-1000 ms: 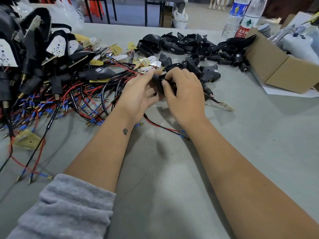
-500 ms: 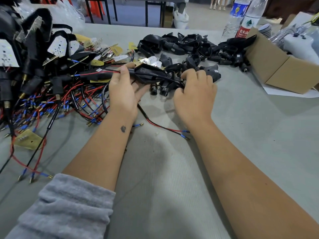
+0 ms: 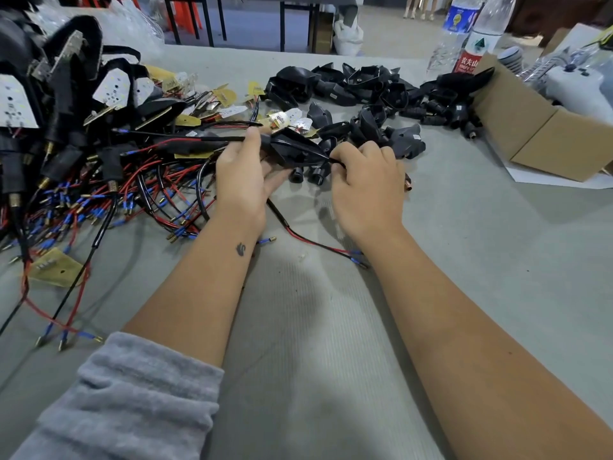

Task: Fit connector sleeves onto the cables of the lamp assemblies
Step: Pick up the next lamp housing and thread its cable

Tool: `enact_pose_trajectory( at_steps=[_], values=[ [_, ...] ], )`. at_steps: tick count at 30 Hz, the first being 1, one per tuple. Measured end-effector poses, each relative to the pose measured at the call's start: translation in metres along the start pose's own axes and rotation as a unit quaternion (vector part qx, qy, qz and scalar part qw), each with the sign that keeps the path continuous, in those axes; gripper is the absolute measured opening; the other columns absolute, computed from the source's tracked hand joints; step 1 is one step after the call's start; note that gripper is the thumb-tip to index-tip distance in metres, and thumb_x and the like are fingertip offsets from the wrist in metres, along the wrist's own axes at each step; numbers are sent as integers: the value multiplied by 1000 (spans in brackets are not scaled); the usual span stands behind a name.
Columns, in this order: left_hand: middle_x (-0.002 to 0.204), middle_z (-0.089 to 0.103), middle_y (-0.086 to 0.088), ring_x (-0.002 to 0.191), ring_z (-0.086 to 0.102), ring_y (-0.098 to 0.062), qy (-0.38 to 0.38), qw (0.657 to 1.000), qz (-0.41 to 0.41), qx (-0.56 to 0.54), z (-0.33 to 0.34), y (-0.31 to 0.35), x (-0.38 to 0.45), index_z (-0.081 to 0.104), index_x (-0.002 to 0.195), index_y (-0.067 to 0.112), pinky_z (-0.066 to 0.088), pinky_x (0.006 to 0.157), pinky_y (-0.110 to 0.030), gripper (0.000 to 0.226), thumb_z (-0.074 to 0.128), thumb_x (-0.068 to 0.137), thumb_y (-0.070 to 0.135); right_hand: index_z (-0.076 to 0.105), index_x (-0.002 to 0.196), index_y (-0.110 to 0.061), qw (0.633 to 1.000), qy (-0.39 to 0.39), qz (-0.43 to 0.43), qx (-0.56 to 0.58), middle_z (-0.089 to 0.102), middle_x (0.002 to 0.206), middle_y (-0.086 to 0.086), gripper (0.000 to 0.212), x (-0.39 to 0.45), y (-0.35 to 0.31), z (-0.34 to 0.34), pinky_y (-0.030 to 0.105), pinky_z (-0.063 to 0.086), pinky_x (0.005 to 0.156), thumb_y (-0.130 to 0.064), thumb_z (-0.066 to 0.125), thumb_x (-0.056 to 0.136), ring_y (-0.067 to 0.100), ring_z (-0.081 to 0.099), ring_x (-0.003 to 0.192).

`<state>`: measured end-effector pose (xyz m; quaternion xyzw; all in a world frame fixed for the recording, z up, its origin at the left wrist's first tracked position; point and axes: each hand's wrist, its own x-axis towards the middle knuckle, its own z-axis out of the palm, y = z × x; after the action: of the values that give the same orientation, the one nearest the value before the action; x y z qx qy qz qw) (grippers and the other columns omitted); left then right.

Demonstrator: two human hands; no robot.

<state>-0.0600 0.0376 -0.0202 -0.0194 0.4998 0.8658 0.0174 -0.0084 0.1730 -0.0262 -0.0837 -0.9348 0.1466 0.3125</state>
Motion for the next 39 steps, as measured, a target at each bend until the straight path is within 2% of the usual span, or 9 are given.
enact_pose_trajectory(
  at_steps=[4,9,11,15,19,22,30,34,39],
  values=[
    [104,73,-13,93,73,-23,-54,998,-5,32,4,-3,-3,63,102,13,60,75,-37,24,45,103,29,62,104,-14,998,-6,-28,63,56,99,4,16,-1,-3,-1,36,38,85,-19,49,95,24,46,98],
    [103,72,-13,93,73,-25,-25,999,14,-14,0,-2,0,60,98,17,59,75,-39,27,36,106,29,57,102,-20,971,7,64,232,46,105,-5,20,0,-3,-2,26,40,70,-12,53,84,12,50,90],
    [102,72,-13,94,72,-27,-14,999,17,-40,-2,-1,2,57,97,17,60,76,-39,30,32,107,30,57,97,-22,949,-1,118,292,53,101,-5,20,2,-2,-2,27,40,71,-10,52,81,10,51,86],
    [99,72,-12,93,73,-26,-9,999,20,-46,-3,0,3,55,97,18,60,73,-37,31,29,107,32,62,78,-22,899,-7,210,385,58,72,-10,16,6,0,-5,23,38,64,-8,56,83,7,49,66],
    [100,73,-8,90,73,-22,-22,999,7,-23,-1,-1,3,58,99,22,58,68,-33,22,38,105,29,65,74,-21,869,-2,231,438,62,72,-2,19,8,-1,-10,29,42,67,-5,58,81,15,53,69],
    [111,71,-9,92,73,-21,-49,999,-12,2,2,-5,1,61,100,22,58,67,-32,18,43,104,24,68,77,-21,860,-14,222,460,62,71,1,19,6,-4,-10,26,43,64,-4,61,84,13,51,66],
    [110,69,-7,89,72,-17,-118,992,-11,44,4,-7,-4,63,99,21,57,68,-29,24,40,105,23,65,79,-21,880,-27,182,437,66,67,6,14,3,-6,-6,38,53,68,-9,66,85,11,58,62],
    [98,73,-2,89,73,-19,-117,993,-9,28,4,-5,-5,64,98,21,57,69,-31,26,39,105,23,63,75,-24,905,-21,158,394,59,68,-7,14,2,-5,-3,21,45,62,-13,68,84,3,51,62],
    [93,75,0,89,73,-20,-110,993,-15,35,4,-3,-7,66,97,22,59,72,-36,27,40,105,26,48,86,-23,934,33,142,327,48,91,-7,26,1,-4,-1,19,38,68,-22,73,79,3,44,74]
  ],
)
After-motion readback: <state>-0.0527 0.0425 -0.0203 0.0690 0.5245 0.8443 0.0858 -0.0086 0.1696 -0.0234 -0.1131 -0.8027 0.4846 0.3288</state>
